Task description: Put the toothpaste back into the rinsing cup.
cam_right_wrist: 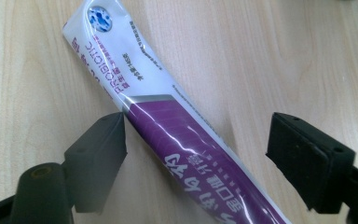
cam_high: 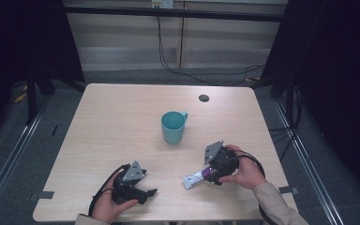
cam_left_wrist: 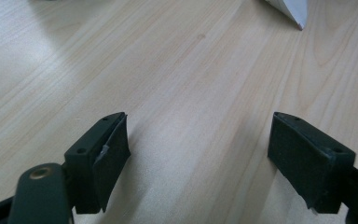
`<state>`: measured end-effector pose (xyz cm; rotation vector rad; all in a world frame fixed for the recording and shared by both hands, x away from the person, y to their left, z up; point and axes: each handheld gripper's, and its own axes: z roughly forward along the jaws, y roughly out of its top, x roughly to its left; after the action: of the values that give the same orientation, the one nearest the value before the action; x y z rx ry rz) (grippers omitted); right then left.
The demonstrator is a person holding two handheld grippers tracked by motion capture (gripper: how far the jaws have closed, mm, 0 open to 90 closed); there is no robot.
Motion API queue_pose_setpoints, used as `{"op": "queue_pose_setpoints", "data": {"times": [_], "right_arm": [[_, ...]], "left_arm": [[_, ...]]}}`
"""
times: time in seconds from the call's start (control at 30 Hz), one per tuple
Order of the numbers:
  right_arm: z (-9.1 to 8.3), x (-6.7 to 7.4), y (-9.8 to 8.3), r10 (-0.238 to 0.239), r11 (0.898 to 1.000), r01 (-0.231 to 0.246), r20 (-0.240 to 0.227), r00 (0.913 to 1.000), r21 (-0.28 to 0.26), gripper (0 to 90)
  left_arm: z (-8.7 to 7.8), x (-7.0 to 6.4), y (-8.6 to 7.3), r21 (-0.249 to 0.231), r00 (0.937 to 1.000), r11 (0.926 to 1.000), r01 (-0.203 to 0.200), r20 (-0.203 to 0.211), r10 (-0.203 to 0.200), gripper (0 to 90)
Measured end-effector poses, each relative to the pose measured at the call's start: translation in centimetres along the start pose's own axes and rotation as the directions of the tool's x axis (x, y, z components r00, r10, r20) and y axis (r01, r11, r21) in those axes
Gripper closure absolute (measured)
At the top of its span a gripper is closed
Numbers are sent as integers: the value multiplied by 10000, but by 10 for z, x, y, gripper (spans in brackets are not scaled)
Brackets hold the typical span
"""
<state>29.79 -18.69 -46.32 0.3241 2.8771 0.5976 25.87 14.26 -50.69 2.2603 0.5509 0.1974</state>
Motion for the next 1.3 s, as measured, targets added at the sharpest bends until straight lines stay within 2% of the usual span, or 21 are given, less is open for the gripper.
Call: {"op": "queue_pose_setpoints", "data": {"times": [0.13, 0.3, 0.4, 0.47, 0.83, 0.9, 0.97, 1.03, 1.07, 1.1, 1.2, 1.3], "right_arm": [[3, -1, 1, -153, 9998, 156, -231, 9996, 91, 221], [7, -1, 3, -371, 9985, 388, -441, 9983, 382, 292], [9, -1, 6, -652, 9966, 685, -707, 9954, 449, 363], [10, 0, 8, -611, 9961, 659, -804, 9949, 589, 388], [14, -3, 15, -783, 9900, 870, -805, 9937, 1107, 470], [14, -4, 16, -562, 9905, 665, -870, 9946, 1201, 546], [15, -7, 15, 61, 9930, 66, -1070, 9942, 1182, 589], [15, -7, 15, 187, 9934, -64, -1061, 9942, 1141, 624], [15, -7, 15, 408, 9920, -286, -982, 9943, 1229, 666], [15, -7, 15, 384, 9915, -264, -924, 9950, 1278, 699], [14, -7, 14, 565, 9922, -459, -902, 9943, 1157, 717], [11, -9, 11, 1024, 9914, -945, -880, 9908, 903, 728]], "left_arm": [[0, 0, 0, -6, 10000, 10000, 32, 5, -32, 201], [0, 0, 0, -5, 10000, 10000, 31, 1, -31, 201], [0, 0, 0, -6, 10000, 10000, 41, -2, -41, 201], [0, 0, 0, -5, 10000, 10000, 40, -1, -40, 201], [0, 0, 0, -3, 10000, 10000, 45, 2, -45, 201], [0, 0, 0, -13, 10000, 10000, 38, 7, -38, 201], [0, 0, 0, -16, 10000, 10000, 41, 13, -41, 201], [0, 0, 0, -11, 10000, 10000, 37, 7, -37, 201], [0, 0, 0, -22, 10000, 10000, 41, 2, -41, 201], [0, 0, 0, -11, 10000, 10000, 35, 6, -35, 201], [0, 0, 0, -7, 10000, 10000, 34, 3, -34, 201], [0, 0, 0, -8, 10000, 10000, 40, -1, -40, 201]]}}
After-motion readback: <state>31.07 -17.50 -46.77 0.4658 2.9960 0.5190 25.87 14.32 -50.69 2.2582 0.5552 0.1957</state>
